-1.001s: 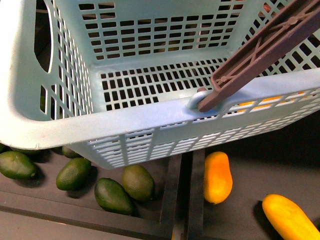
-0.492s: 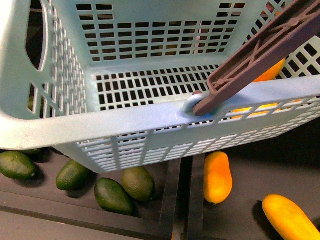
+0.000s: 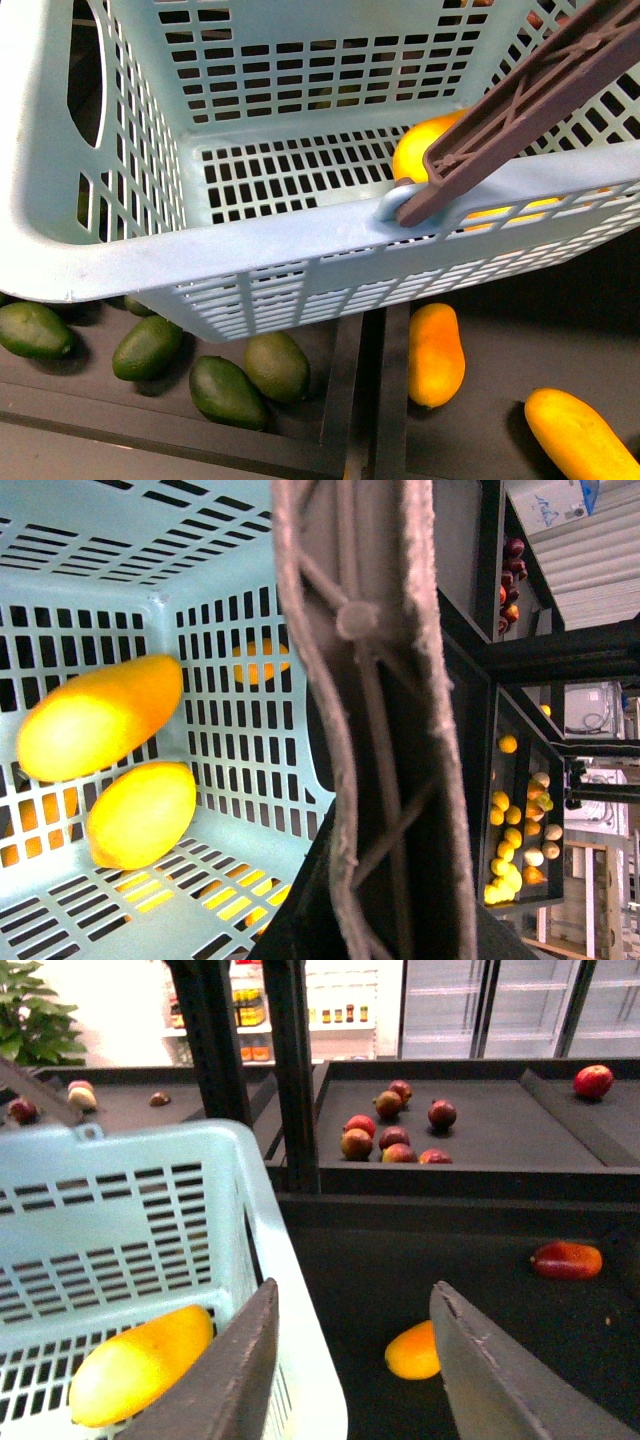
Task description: Pick lemon and mango into basket
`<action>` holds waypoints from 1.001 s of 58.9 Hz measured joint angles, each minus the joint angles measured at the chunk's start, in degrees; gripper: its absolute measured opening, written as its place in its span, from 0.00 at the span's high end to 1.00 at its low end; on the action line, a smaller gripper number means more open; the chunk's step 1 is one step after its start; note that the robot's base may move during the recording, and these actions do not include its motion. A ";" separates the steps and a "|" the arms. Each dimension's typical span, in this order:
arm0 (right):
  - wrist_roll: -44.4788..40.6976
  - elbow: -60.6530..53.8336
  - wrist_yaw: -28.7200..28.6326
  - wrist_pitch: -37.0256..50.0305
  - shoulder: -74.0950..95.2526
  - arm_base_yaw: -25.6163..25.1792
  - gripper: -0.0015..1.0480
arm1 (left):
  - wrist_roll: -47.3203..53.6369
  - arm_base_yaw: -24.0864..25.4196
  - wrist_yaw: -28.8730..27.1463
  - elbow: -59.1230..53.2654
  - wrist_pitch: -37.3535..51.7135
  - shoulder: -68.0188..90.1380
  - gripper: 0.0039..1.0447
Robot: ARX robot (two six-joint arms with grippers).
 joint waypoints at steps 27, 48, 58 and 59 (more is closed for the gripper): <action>-1.01 -8.57 -0.02 -3.52 -12.59 -0.13 0.98 | 0.13 -0.02 0.00 0.00 0.00 0.04 0.96; -0.98 -10.99 -0.02 -8.50 -20.06 -0.13 0.98 | 0.20 -0.02 -0.04 0.00 0.00 0.04 0.96; -1.01 -12.11 -0.07 -8.55 -22.62 -0.13 0.98 | 0.15 -0.02 0.02 0.00 0.00 0.04 0.96; -1.01 -12.11 -0.04 -8.94 -23.08 -0.13 0.98 | 0.20 -0.02 0.02 0.00 0.00 0.04 0.96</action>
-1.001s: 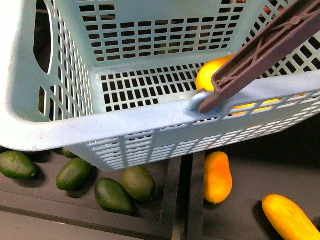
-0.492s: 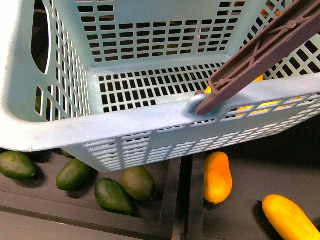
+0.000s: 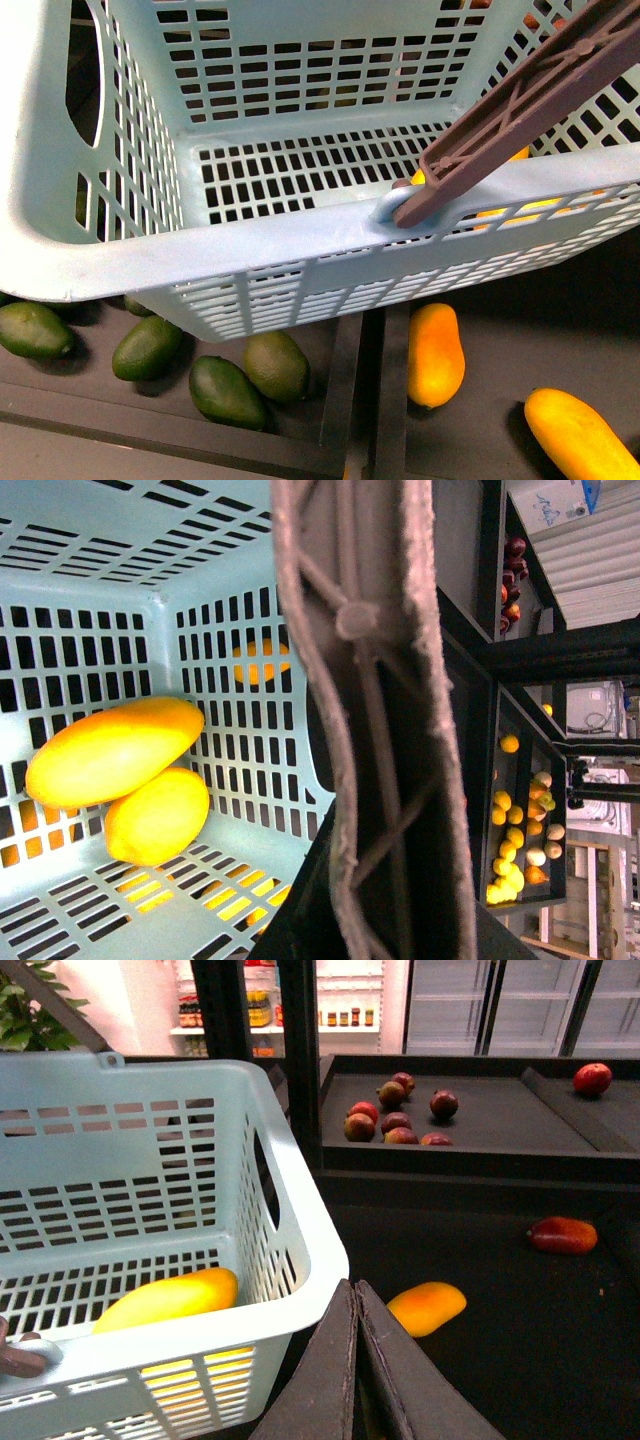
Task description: Pick lemon and mango into basket
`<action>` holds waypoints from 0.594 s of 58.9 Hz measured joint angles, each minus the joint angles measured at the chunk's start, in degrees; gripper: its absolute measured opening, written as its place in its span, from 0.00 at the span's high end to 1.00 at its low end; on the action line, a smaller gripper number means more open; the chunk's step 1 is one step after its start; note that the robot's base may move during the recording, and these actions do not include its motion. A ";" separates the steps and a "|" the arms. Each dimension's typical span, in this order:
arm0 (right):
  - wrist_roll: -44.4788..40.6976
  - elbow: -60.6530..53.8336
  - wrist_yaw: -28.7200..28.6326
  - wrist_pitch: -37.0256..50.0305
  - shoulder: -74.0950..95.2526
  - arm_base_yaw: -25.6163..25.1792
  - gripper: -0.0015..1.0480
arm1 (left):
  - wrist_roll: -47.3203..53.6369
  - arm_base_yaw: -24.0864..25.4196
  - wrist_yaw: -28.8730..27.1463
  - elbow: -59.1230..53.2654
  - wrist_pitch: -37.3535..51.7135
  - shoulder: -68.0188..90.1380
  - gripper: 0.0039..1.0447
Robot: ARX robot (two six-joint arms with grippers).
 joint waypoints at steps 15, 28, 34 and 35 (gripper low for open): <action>0.00 -0.02 0.09 -4.42 -4.44 0.00 0.98 | -0.02 0.00 -0.02 0.00 0.00 0.00 0.96; 0.00 -0.02 0.09 -7.74 -7.72 0.00 0.98 | -0.04 0.00 0.00 0.00 0.00 0.00 0.96; 0.00 0.00 0.07 -17.46 -16.59 0.00 0.98 | 0.00 0.02 0.04 0.00 0.00 0.00 0.96; 0.00 0.00 0.07 -17.59 -17.09 0.00 0.98 | -0.04 0.02 -0.02 0.00 0.00 0.00 0.96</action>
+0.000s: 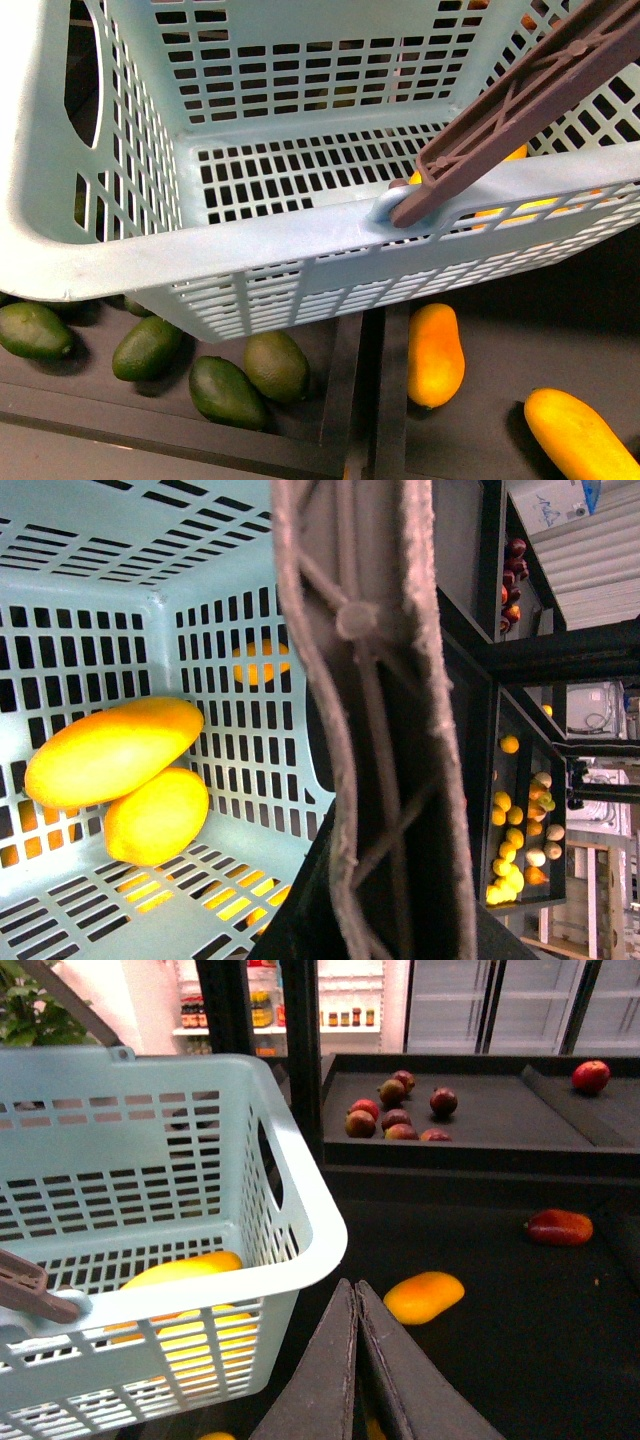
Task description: Pick lemon and mango into basket
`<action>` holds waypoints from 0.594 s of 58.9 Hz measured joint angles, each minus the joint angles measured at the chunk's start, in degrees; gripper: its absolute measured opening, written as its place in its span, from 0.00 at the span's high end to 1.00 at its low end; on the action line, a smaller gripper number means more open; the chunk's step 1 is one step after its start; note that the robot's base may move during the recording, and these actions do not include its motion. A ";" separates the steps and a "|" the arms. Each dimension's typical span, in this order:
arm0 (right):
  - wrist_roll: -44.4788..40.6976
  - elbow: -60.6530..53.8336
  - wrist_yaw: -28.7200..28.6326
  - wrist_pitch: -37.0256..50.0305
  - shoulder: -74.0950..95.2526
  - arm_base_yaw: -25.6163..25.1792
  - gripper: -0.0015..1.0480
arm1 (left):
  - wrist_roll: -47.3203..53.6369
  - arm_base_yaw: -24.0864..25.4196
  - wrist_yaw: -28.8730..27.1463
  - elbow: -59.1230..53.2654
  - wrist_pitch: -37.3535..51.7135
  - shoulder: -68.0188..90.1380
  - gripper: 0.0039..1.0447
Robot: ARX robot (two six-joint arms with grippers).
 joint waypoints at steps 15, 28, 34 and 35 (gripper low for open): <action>0.00 0.00 0.02 -0.35 -0.50 0.00 0.98 | 0.00 -0.02 0.00 0.00 0.00 0.00 0.96; -0.09 0.00 0.02 -0.35 -0.52 0.00 0.63 | 0.07 -0.02 0.00 0.00 0.00 0.00 0.96; -0.09 0.00 0.02 -0.35 -0.52 0.00 0.48 | 0.07 -0.02 0.00 0.00 0.00 0.00 0.96; -0.09 0.00 0.02 -0.35 -0.52 0.00 0.44 | 0.07 -0.02 0.00 0.00 0.00 0.00 0.96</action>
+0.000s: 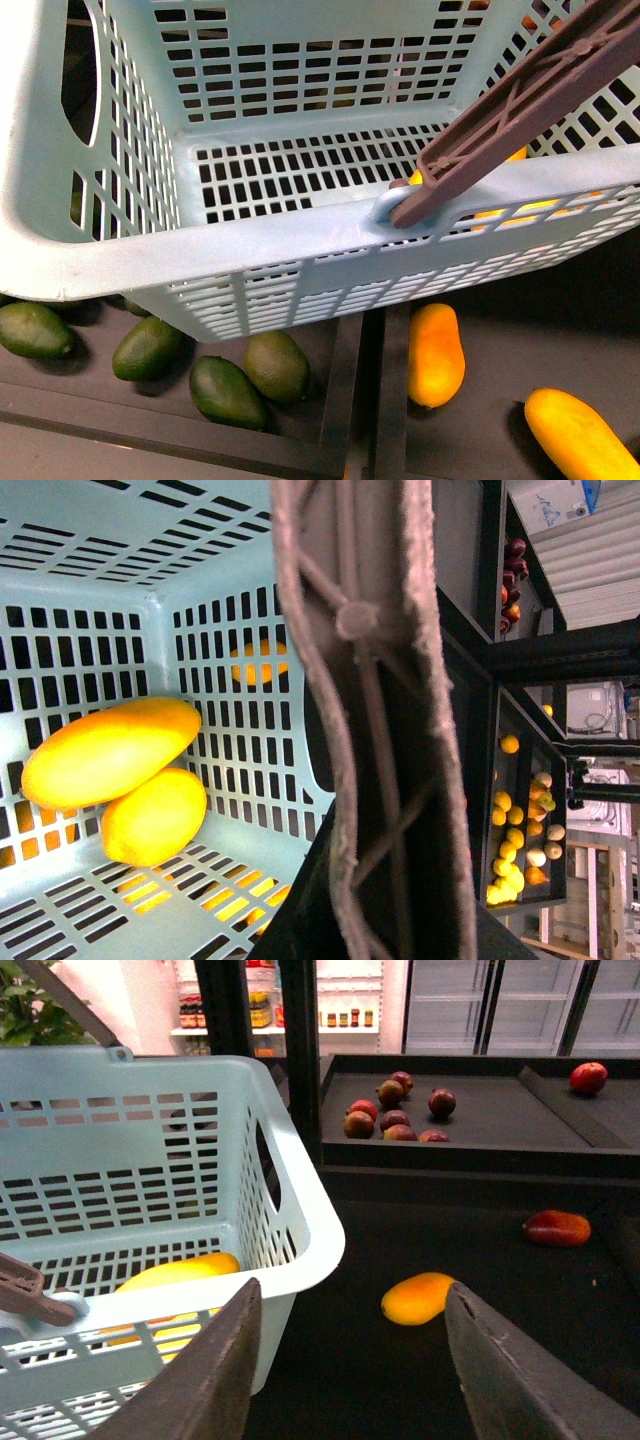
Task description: Pick lemon and mango into basket
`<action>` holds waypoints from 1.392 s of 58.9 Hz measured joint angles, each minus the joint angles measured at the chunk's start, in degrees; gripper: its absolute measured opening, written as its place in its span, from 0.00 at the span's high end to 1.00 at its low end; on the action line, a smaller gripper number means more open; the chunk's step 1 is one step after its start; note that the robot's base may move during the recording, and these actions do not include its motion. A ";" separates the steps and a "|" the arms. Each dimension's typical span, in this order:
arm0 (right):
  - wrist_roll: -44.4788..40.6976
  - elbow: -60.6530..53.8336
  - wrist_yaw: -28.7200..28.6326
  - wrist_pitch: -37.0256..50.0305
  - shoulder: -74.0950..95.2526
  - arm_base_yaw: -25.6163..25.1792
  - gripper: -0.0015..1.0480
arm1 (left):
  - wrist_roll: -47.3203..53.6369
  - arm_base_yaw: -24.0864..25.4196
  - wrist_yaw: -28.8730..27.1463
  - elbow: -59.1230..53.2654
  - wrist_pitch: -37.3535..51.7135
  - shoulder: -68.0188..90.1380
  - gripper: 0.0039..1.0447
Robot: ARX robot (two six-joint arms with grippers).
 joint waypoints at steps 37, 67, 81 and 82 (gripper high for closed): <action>0.00 0.00 0.15 0.00 -0.02 0.00 0.08 | 0.07 -0.48 -0.02 0.00 0.00 0.00 0.96; 0.00 0.00 0.07 -0.20 -0.17 0.02 0.08 | 0.11 0.00 -0.39 0.04 0.02 0.07 0.96; -0.02 0.00 0.02 -0.20 -0.22 0.02 0.08 | -0.17 0.00 0.37 0.04 0.02 0.07 0.96; 0.00 0.00 0.07 -0.17 -0.20 0.02 0.08 | -0.20 -0.04 0.35 0.04 0.02 0.07 0.96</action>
